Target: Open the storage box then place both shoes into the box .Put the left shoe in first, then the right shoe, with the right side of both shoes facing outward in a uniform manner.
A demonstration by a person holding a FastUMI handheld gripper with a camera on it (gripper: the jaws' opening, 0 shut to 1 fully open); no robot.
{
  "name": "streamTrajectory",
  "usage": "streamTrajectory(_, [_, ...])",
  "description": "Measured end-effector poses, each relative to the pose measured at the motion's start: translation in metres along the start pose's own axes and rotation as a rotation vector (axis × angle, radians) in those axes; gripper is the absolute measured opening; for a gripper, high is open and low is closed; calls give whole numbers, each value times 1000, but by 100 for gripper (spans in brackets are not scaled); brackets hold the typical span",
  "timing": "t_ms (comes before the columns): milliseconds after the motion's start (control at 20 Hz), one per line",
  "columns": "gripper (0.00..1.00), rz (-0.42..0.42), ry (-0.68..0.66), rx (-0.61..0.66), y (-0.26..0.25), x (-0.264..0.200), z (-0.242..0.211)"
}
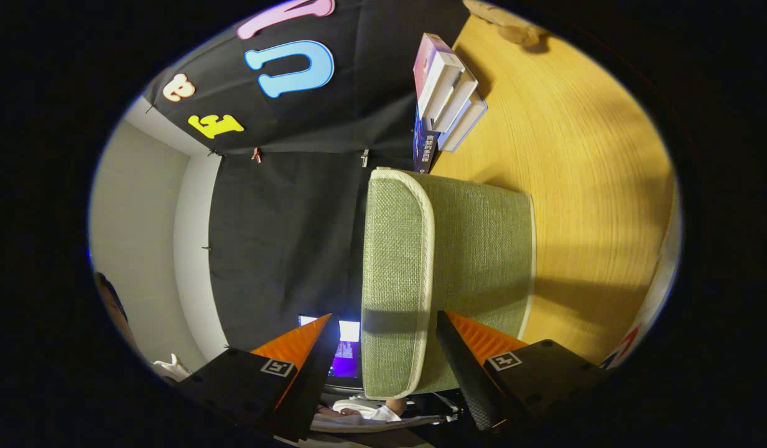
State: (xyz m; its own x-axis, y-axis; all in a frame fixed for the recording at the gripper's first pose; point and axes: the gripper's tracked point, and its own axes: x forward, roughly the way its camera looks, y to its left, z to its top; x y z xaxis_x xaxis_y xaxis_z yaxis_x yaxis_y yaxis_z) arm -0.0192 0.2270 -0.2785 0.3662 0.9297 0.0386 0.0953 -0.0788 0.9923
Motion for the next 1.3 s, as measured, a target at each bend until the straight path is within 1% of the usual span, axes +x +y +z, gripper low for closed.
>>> streamTrajectory(100, [95,52,3,25,2,2,0])
streamTrajectory(150, [95,63,1,27,2,0,0])
streamTrajectory(250, [75,53,10,62,-5,-2,-2])
streamTrajectory(300, [55,46,13,80,-8,0,-4])
streamTrajectory(350, [41,43,12,76,-9,-2,3])
streamTrajectory(450, [14,80,-20,19,9,-13,8])
streamTrajectory(500, [7,83,-34,-12,14,-17,7])
streamTrajectory(550, [5,85,-39,-22,22,-16,7])
streamTrajectory(700, [5,70,-72,-81,52,-18,6])
streamTrajectory(900, [5,83,-97,-179,108,-5,-4])
streamTrajectory(1000, [5,77,-104,-224,134,9,-7])
streamTrajectory(1300, [5,1,-103,-402,195,69,-20])
